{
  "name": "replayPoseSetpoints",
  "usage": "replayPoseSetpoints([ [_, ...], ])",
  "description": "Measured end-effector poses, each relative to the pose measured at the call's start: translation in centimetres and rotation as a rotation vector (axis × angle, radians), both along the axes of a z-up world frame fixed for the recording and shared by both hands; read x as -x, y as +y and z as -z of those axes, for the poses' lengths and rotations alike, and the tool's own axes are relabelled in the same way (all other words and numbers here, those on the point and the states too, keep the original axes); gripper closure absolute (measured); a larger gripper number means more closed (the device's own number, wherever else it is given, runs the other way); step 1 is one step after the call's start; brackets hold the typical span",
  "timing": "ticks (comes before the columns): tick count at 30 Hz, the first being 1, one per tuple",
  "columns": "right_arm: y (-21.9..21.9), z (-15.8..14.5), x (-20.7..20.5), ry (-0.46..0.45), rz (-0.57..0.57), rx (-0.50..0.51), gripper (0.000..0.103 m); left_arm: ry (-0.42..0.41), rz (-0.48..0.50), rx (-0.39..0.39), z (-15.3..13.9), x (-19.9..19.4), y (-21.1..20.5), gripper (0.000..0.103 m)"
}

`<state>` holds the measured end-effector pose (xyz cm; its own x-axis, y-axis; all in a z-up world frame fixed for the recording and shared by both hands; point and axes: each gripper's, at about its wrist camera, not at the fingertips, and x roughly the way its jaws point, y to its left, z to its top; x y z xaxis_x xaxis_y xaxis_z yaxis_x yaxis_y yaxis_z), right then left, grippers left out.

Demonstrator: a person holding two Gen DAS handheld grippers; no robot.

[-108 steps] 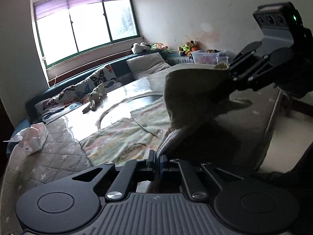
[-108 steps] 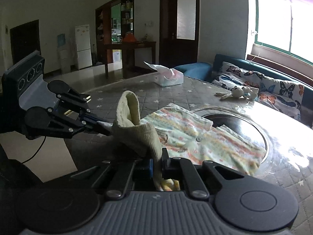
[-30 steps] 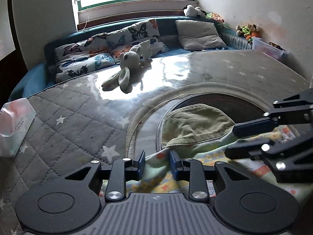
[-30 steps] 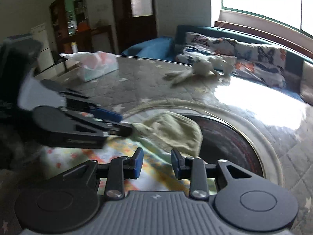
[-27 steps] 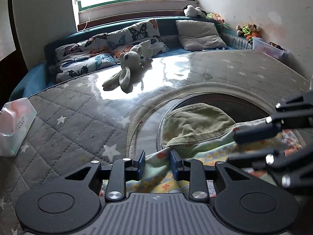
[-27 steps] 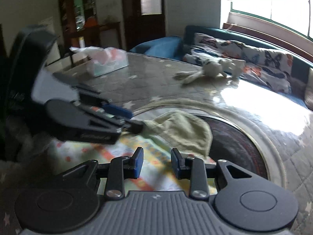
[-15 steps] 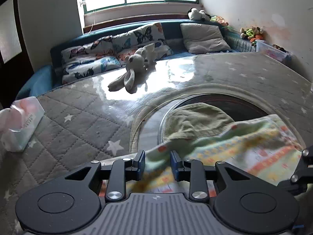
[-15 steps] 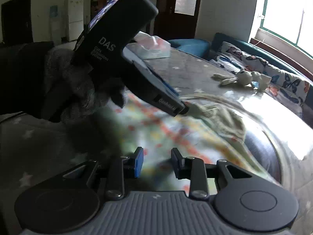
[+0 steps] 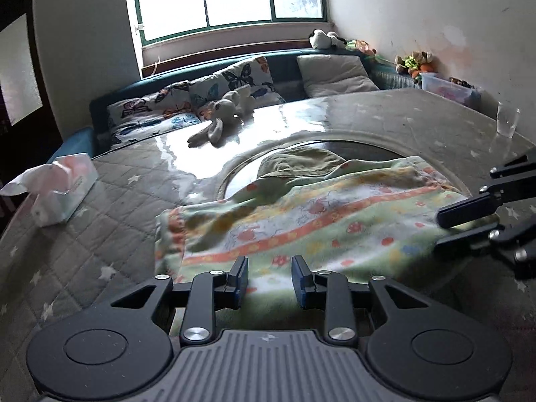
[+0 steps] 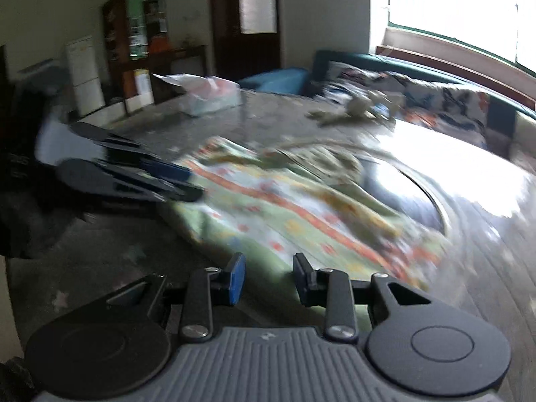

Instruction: Fold clothes

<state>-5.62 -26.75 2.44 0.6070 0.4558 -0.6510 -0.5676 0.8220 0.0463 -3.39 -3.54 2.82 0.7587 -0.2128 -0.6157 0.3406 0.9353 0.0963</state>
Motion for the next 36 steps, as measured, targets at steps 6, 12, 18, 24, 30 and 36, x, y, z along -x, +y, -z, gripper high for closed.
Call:
replayPoseSetpoints([
  [6,-2.7,0.0,0.7,0.015,0.067,-0.005,0.063,-0.005,-0.037,0.042,-0.7,0.7,1.2,0.066],
  [12,-3.3,0.1,-0.5,0.011,0.112,-0.042,0.061,0.022,-0.101,0.062,-0.2,0.3,2.8,0.063],
  [18,-3.8,0.4,-0.6,0.027,0.125,-0.057,0.048,0.032,-0.147,0.092,-0.4,0.2,4.5,0.052],
  [24,-4.4,0.0,-1.4,0.001,0.184,-0.068,0.035,0.049,-0.224,0.108,-0.3,-1.7,5.9,0.044],
  [30,-5.5,0.5,-2.9,0.012,0.256,-0.076,0.035,0.116,-0.252,0.146,0.5,-3.8,6.9,0.035],
  [36,-6.1,1.3,-4.4,0.034,0.308,-0.089,0.035,0.130,-0.241,0.147,0.6,-4.7,6.6,0.037],
])
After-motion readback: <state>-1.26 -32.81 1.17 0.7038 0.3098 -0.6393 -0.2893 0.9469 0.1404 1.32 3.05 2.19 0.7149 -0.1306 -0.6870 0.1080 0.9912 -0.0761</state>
